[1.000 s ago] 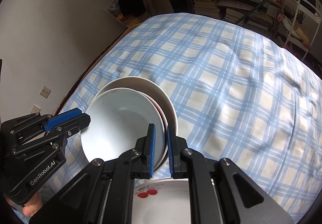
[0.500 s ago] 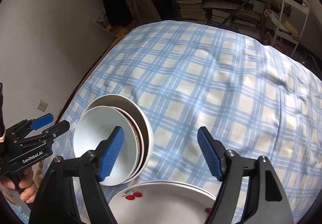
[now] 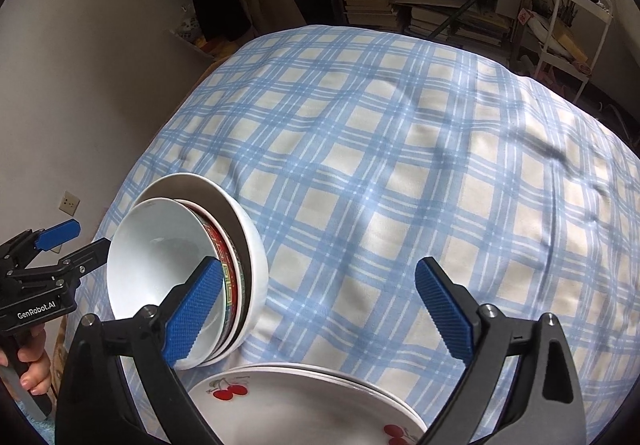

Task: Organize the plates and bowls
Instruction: 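Grip the rim of the nested bowl stack with the right tool while the left tool grips it too, then lift the nested bowl stack with both tools and carry it onto the cherry plates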

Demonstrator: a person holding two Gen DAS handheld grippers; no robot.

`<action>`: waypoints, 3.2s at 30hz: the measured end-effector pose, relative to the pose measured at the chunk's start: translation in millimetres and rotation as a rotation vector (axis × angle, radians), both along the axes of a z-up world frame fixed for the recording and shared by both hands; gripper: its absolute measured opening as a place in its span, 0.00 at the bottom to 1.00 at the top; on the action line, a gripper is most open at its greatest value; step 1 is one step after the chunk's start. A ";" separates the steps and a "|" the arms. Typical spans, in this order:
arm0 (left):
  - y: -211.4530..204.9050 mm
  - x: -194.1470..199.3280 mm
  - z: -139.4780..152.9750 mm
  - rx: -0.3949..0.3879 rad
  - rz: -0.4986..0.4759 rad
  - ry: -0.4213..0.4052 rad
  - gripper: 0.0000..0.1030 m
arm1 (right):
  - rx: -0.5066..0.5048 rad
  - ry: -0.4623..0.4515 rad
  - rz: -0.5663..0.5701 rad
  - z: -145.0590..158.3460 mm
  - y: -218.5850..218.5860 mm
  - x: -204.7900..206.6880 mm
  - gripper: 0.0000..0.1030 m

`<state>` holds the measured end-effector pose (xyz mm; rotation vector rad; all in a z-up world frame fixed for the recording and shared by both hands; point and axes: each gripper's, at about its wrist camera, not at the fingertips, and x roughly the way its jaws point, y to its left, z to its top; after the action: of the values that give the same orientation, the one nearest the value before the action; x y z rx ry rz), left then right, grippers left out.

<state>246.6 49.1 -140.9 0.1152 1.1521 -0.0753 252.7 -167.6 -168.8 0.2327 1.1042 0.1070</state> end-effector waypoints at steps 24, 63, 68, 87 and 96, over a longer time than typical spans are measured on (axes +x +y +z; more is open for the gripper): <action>-1.5 2.6 -9.7 0.006 -0.009 0.032 0.78 | 0.032 0.040 -0.041 -16.8 -7.0 4.9 0.92; -1.7 17.1 -23.1 -0.268 0.011 0.158 0.04 | 0.155 0.230 0.097 -15.0 23.6 40.9 0.08; -5.9 16.0 -20.8 -0.234 0.013 0.151 0.03 | 0.146 0.224 0.097 -14.2 24.3 40.5 0.07; -1.5 23.9 -35.2 -0.258 0.057 0.147 0.03 | 0.111 0.193 0.064 -15.4 32.2 37.5 0.08; -4.3 16.6 -23.6 -0.239 0.045 0.134 0.02 | 0.054 0.172 0.028 -0.2 43.7 27.6 0.08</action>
<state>263.1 44.7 -164.5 -0.1299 1.2703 -0.1821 280.4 -123.9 -169.0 0.2786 1.2771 0.1439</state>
